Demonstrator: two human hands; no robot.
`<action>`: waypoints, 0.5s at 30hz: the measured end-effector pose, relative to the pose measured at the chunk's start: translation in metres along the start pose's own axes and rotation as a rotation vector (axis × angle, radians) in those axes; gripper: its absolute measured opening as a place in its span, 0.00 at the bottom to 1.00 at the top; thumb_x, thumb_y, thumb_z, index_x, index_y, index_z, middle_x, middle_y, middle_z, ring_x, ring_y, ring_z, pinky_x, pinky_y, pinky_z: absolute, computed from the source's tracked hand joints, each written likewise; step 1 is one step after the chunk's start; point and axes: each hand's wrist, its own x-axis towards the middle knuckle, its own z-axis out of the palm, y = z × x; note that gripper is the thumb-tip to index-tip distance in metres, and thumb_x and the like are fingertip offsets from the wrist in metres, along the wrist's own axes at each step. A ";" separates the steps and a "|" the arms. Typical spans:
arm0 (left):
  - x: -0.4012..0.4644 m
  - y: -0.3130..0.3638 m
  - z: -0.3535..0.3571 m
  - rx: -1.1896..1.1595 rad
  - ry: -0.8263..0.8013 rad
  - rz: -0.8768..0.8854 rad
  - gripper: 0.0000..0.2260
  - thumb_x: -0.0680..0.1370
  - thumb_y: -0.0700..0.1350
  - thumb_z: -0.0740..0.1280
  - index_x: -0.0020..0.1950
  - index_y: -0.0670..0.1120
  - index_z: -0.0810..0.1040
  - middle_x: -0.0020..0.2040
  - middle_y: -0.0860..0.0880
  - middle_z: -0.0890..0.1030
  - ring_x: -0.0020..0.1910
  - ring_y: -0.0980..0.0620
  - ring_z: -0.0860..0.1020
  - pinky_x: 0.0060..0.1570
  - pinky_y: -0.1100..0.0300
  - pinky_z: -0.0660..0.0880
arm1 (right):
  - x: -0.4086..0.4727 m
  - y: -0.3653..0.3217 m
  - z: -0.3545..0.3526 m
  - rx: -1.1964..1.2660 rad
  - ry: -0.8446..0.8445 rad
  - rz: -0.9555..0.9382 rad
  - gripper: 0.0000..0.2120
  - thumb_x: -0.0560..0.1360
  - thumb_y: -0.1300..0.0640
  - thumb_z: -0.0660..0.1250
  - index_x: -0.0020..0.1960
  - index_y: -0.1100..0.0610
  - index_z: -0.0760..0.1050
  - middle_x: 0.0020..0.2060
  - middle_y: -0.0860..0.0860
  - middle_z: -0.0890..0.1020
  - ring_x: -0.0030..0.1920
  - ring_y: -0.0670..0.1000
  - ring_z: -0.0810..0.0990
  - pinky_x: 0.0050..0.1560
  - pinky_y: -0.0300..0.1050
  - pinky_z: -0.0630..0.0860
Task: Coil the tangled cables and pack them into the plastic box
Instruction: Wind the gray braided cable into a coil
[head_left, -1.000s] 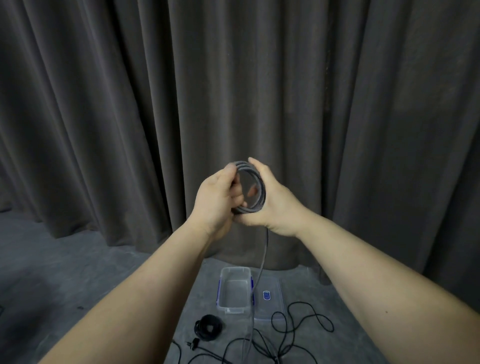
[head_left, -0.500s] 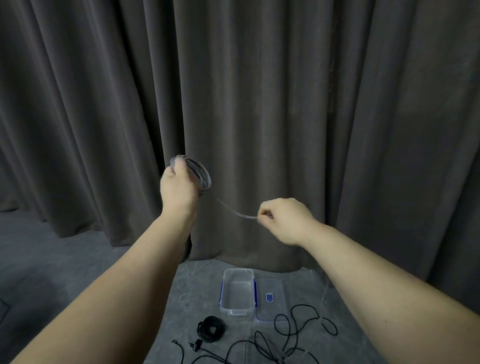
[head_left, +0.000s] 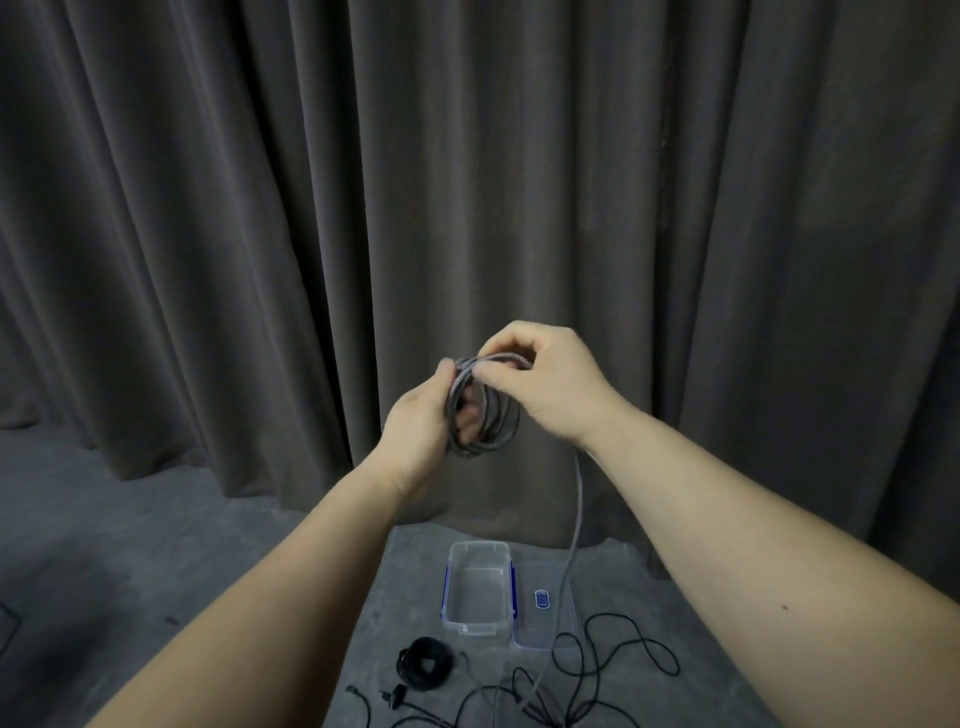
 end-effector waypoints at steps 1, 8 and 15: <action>-0.003 0.002 0.004 0.007 -0.009 0.016 0.19 0.84 0.52 0.55 0.39 0.45 0.76 0.29 0.52 0.70 0.28 0.56 0.65 0.31 0.61 0.63 | 0.000 0.003 0.000 0.046 0.060 0.016 0.03 0.71 0.63 0.73 0.42 0.57 0.80 0.37 0.52 0.81 0.38 0.45 0.77 0.41 0.34 0.72; -0.018 0.006 0.017 0.183 -0.035 0.208 0.18 0.83 0.48 0.58 0.33 0.48 0.66 0.26 0.56 0.63 0.25 0.58 0.60 0.26 0.62 0.58 | -0.007 0.021 0.001 -0.002 0.207 -0.023 0.08 0.78 0.60 0.66 0.53 0.57 0.83 0.49 0.52 0.80 0.47 0.39 0.78 0.53 0.26 0.69; -0.021 0.003 0.029 0.216 -0.016 0.329 0.14 0.80 0.53 0.61 0.40 0.45 0.74 0.23 0.58 0.70 0.24 0.60 0.67 0.29 0.63 0.65 | -0.019 0.027 0.010 0.059 0.216 0.078 0.15 0.84 0.54 0.53 0.45 0.55 0.75 0.36 0.48 0.78 0.34 0.41 0.73 0.39 0.33 0.70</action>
